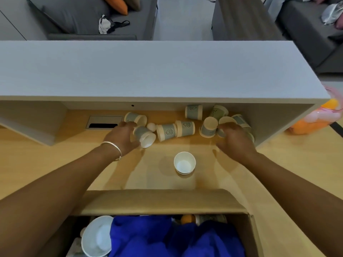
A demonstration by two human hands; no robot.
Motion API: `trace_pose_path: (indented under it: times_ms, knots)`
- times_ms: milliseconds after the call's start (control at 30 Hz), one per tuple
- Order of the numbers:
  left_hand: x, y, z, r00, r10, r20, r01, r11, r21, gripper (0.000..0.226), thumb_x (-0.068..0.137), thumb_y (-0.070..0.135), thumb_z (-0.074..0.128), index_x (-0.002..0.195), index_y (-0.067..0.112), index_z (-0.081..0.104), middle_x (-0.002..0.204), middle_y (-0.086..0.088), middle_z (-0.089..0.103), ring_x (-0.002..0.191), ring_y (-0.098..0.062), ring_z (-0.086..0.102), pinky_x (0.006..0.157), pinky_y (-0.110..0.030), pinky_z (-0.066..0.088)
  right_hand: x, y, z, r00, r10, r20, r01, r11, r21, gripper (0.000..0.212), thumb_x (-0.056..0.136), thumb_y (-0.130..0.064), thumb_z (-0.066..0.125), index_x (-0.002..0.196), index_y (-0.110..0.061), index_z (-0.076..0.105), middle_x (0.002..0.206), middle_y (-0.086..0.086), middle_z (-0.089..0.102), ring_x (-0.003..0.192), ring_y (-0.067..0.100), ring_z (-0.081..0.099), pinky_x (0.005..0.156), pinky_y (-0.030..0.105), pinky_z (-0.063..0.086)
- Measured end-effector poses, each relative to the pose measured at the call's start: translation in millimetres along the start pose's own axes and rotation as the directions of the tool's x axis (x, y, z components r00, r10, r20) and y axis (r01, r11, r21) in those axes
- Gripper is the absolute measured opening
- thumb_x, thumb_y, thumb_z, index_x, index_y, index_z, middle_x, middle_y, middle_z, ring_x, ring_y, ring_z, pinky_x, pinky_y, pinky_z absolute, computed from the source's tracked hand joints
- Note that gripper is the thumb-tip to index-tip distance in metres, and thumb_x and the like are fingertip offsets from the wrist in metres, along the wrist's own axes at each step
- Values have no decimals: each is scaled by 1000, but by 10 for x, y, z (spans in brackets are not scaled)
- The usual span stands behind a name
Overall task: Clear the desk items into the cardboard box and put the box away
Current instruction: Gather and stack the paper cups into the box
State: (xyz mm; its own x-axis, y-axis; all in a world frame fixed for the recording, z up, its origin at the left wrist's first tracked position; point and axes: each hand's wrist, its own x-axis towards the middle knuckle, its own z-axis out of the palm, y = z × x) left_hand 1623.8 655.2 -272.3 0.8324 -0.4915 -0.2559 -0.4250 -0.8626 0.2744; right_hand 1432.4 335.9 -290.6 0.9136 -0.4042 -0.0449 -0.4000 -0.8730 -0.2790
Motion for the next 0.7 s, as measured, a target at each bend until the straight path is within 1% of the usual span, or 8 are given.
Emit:
trace_pose_path:
  times_ms: [67,167,267,367,467,533,600,700]
  knots:
    - [54,-77,5,1000,8,23,-9,999,48,83,72,37,79,142,23,37,140,-9,42,124,-30,46,98,-42,45,127,26,12,1000,12,-11,-13,998,-60,62,77,-30,73,134,-18,49,131,11,53,118,32,49,87,41,48]
    - [125,-83,24,997,65,33,-67,997,46,92,70,41,79,146,23,30,144,-9,38,127,-30,42,97,-41,44,259,78,49,1000,-6,-3,6,990,-143,67,76,-35,73,134,-16,45,134,15,48,120,37,44,88,44,46]
    - [184,13,70,994,104,41,-106,993,52,93,70,49,77,146,28,28,147,-5,35,130,-28,40,97,-38,44,375,114,34,995,103,14,-101,990,-102,66,79,-42,71,134,-24,39,137,11,43,124,35,40,91,45,44]
    - [216,149,113,981,186,54,-193,956,221,83,73,53,70,144,38,29,148,-1,32,132,-26,38,96,-39,46,449,140,19,987,145,63,-140,988,-72,63,77,-49,68,128,-29,35,135,8,43,124,35,39,93,51,45]
    - [248,241,154,970,229,83,-244,901,359,67,81,46,64,141,38,36,146,-2,35,131,-25,37,93,-38,45,495,114,0,980,165,108,-159,985,-62,60,76,-46,69,125,-27,40,129,8,46,120,35,44,93,52,45]
    - [277,250,181,972,211,105,-235,903,360,60,84,39,61,140,36,40,143,-3,38,129,-26,39,93,-37,46,513,74,-26,974,201,105,-196,979,-50,57,75,-43,70,122,-28,43,124,7,50,116,35,48,91,50,47]
    - [285,248,193,971,206,119,-234,917,322,52,87,34,58,137,32,46,138,-4,43,125,-27,40,93,-36,44,494,36,-65,973,209,98,-204,977,-61,48,77,-35,70,119,-25,49,120,8,52,112,34,51,87,45,49]
    - [274,244,180,977,181,117,-203,955,217,38,90,29,49,127,27,58,129,-7,48,116,-28,43,90,-31,39,431,15,-116,978,175,110,-162,980,-114,41,82,-26,68,120,-18,55,118,11,55,111,34,51,82,41,49]
